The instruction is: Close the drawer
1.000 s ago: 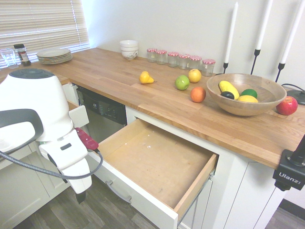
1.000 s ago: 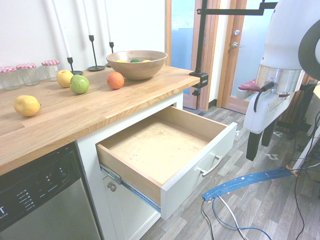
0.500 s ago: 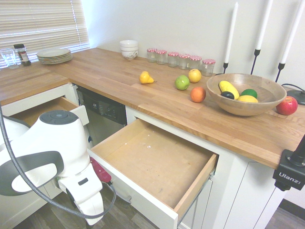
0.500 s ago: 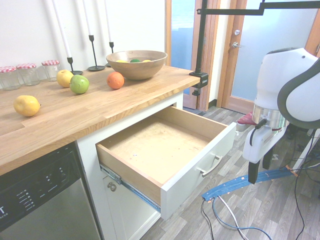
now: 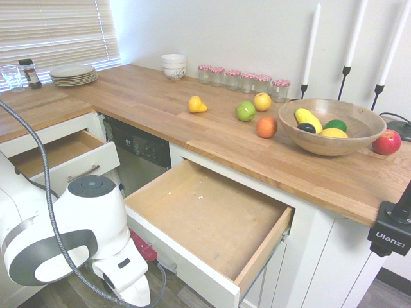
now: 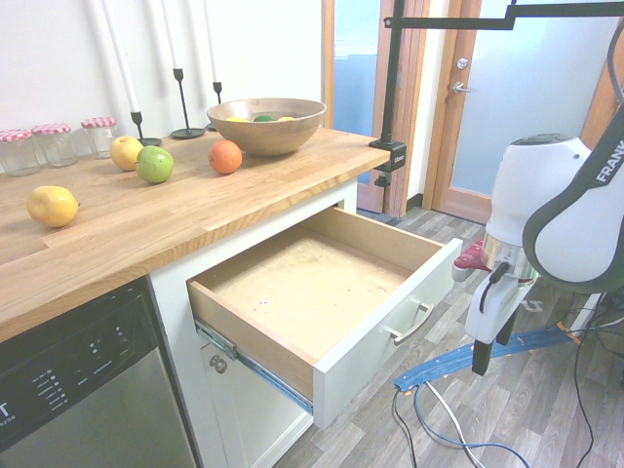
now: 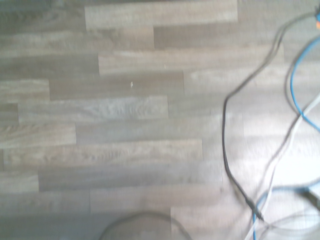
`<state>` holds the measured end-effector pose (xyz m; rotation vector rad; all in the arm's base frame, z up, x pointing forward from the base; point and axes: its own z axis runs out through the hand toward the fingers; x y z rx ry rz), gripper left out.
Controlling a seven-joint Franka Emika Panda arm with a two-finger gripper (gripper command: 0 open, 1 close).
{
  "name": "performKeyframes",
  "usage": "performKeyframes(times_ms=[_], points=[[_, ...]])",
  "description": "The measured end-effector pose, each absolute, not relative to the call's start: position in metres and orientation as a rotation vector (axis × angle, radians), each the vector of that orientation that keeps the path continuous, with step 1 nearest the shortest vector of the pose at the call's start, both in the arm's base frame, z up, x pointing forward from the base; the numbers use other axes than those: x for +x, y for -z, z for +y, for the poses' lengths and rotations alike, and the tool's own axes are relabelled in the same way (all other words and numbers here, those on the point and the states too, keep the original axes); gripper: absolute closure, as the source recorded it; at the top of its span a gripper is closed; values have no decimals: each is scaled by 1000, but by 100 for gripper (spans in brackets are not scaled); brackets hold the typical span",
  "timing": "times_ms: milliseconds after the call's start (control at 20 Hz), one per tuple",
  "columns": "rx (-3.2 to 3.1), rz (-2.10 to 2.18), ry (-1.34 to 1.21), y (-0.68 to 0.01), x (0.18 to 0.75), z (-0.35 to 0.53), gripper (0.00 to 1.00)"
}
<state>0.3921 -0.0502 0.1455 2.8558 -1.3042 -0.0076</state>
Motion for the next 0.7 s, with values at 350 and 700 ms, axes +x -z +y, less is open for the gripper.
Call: performKeyframes(times_ms=[350,700], points=[[2871,-1283,4,-131,403,-49,100],[2874,-1279,-15,-132,406,-48,100]])
